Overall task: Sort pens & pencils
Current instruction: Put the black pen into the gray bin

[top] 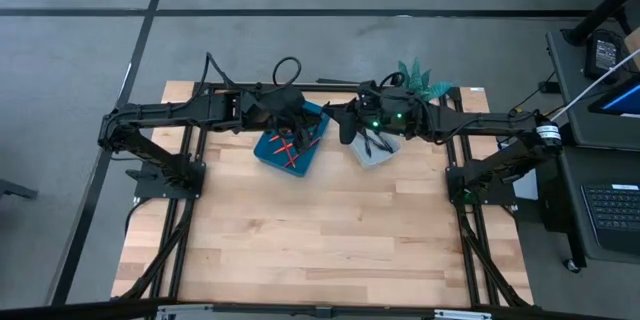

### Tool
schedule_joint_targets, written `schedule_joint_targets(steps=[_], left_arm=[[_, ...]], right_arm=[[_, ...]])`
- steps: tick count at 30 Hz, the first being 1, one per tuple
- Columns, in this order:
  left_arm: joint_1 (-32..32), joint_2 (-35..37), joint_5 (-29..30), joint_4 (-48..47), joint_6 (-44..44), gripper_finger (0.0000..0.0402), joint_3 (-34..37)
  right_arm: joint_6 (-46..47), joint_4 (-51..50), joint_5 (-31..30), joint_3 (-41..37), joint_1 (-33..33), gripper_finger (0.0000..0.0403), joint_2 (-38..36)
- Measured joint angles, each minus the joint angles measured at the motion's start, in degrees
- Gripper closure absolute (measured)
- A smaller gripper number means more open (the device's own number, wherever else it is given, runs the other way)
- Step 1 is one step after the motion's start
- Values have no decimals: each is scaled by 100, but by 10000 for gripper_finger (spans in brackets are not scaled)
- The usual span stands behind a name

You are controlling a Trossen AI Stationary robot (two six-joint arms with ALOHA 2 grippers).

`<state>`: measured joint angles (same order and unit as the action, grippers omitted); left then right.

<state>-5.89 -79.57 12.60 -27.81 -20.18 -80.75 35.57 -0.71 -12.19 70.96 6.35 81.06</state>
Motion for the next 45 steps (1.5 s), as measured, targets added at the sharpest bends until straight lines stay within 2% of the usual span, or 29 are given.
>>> schedule_joint_targets(steps=[8,17,20,26,28,35,40,45], left_arm=[[-2,0,3,-4,210,350,0],[-241,2,-18,-410,297,350,-4],[-350,2,-31,-727,297,350,-4],[-566,2,-13,-871,324,350,-4],[-613,-10,-14,-845,335,350,-5],[-649,-360,-239,-824,422,350,-9],[-645,-635,-480,-751,430,350,-9],[-676,-709,-464,-823,535,350,-4]], right_arm=[[-11,-55,-109,-2,-2,366,0],[0,-854,-361,-11,297,366,-149],[17,-1413,-352,4,474,366,-330],[146,-3667,-261,421,813,366,-489],[136,-3940,-97,492,907,366,-472],[-252,-4616,339,481,1386,366,-219],[-621,-4711,546,474,1621,366,240],[-935,-4704,745,474,1753,366,755]])
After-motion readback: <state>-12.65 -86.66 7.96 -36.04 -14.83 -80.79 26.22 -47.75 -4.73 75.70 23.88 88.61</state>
